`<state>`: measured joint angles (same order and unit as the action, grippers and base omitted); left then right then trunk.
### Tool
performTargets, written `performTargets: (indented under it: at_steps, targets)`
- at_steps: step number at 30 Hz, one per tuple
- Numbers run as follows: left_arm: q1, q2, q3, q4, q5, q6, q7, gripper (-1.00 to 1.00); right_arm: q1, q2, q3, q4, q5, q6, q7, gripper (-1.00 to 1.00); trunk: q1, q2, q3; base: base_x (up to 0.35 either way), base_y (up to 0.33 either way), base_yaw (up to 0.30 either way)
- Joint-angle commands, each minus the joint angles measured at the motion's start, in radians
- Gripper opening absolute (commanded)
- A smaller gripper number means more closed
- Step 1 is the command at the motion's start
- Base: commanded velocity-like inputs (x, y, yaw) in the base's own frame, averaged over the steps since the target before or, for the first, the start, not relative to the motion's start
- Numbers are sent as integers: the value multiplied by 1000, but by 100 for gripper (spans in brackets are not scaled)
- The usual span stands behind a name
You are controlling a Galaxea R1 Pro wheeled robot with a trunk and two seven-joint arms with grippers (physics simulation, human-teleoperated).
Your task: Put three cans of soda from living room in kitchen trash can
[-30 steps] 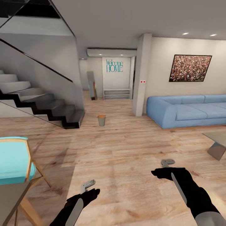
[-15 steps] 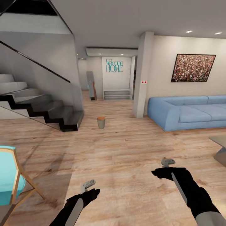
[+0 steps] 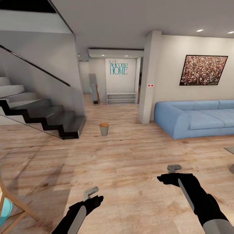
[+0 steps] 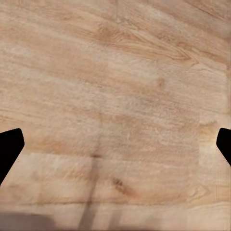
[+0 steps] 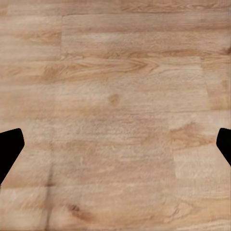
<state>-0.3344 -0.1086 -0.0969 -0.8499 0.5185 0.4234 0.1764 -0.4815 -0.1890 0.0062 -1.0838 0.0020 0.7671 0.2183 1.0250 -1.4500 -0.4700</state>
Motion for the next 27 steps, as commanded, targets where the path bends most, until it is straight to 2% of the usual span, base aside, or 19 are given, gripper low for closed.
performTargets:
  at_steps: [1,16,27]
  targets:
    - [0,0,0,0,0,0,0,100,0,1,0,-1,0,1,0,100,0,0,0,347,0,0]
    - [0,1,0,0,0,0,0,100,0,5,-2,-11,0,6,-2,100,0,0,0,347,0,8]
    - [0,1,0,0,0,0,0,100,-1,5,-3,1,-1,7,-2,100,0,0,0,347,0,237]
